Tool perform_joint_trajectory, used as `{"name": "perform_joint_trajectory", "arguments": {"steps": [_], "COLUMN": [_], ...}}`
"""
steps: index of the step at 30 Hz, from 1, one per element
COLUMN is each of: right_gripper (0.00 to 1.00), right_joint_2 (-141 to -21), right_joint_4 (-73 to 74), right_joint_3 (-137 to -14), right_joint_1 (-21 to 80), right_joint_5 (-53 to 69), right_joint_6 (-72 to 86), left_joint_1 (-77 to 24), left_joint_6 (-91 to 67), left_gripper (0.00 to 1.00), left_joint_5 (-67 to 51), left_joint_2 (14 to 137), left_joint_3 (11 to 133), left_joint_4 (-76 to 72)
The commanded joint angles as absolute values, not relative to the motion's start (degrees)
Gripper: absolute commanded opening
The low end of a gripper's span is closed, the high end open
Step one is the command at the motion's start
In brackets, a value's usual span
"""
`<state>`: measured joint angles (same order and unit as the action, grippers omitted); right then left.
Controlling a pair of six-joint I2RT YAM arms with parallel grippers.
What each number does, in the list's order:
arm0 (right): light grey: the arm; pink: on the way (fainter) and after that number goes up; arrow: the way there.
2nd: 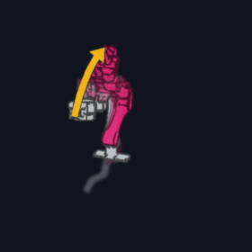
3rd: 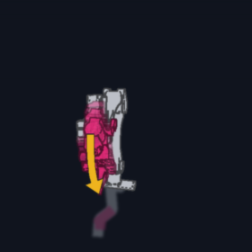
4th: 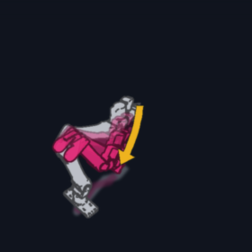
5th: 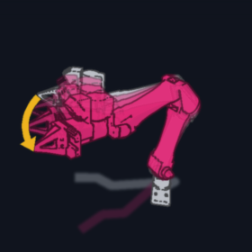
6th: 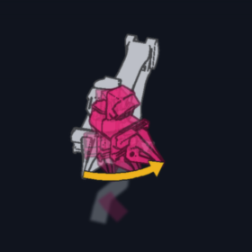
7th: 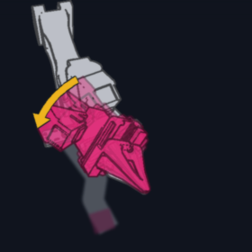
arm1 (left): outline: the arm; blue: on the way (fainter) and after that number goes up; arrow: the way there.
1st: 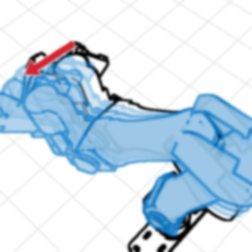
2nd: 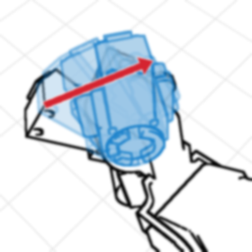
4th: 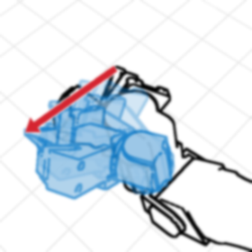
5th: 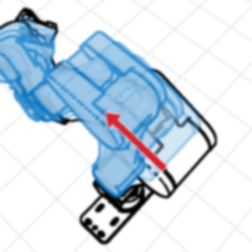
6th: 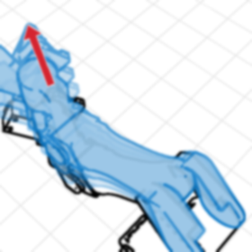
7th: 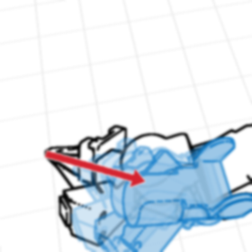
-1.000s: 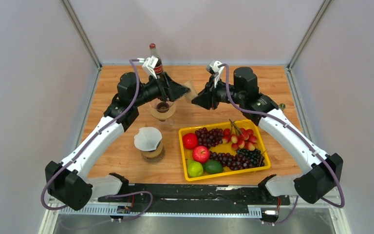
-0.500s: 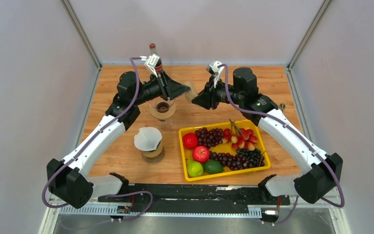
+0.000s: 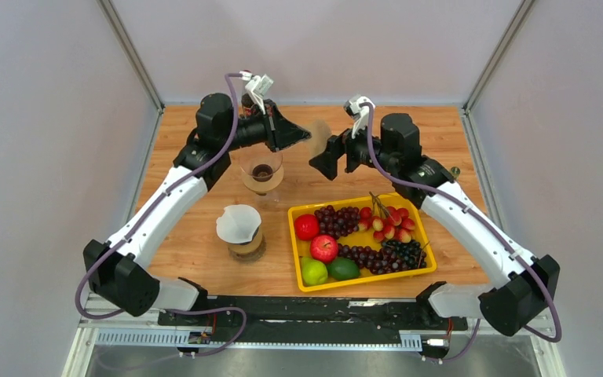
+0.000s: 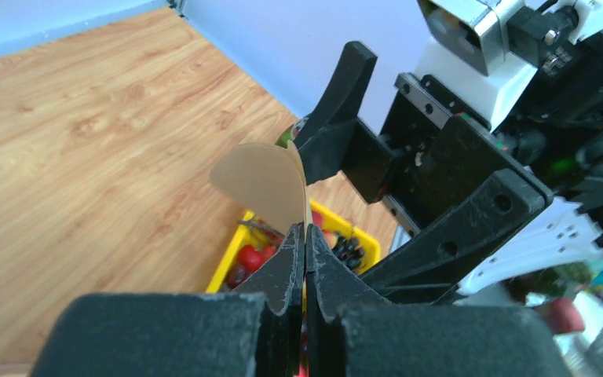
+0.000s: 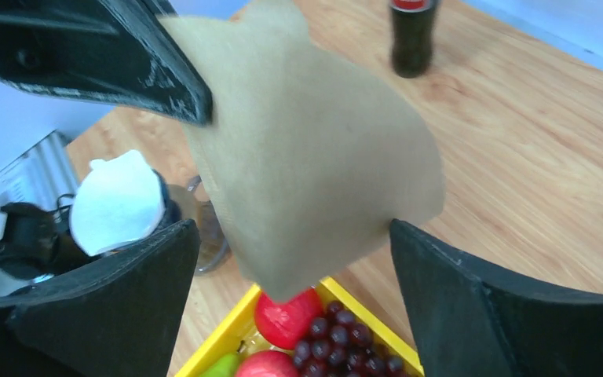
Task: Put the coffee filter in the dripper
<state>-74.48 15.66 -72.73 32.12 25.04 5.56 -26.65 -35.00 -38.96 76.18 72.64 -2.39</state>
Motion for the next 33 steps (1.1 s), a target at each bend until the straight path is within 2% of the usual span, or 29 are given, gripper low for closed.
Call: {"name": "perform_joint_trajectory", "arguments": {"steps": [1,5,9,12,18,33], "right_gripper": [1.00,1.00,1.00,1.00,1.00,1.00], "right_joint_2": [-67.9,-63.0,-58.9,-57.2,-57.0,-64.2], "right_joint_4": [13.6,13.6,13.6,13.7,13.7,15.2], "right_joint_3": [-70.0,-66.9,-66.4,-66.3,-64.3,-64.2], "right_joint_1": [31.6,30.3,29.3,29.3,29.3,29.3], "right_joint_5": [8.9,1.2,-1.7,2.9,21.3,26.5], "right_joint_6": [10.1,10.1,7.5,3.9,-10.0,-15.9], "left_joint_1": [-27.0,-27.0,-27.6,-27.8,-28.3,-28.7], "left_joint_6": [-12.3,12.9,30.1,38.0,47.7,52.1], "left_gripper": [0.00,0.00,0.00,0.00,0.00,0.00], "left_joint_5": [-47.0,-55.8,-52.2,-50.6,-51.4,-55.8], "left_joint_2": [81.5,85.5,85.8,85.4,84.1,78.2], "left_joint_3": [82.8,90.2,93.7,94.3,93.4,88.2], "left_joint_4": [15.8,32.6,42.7,46.6,51.3,49.4]}}
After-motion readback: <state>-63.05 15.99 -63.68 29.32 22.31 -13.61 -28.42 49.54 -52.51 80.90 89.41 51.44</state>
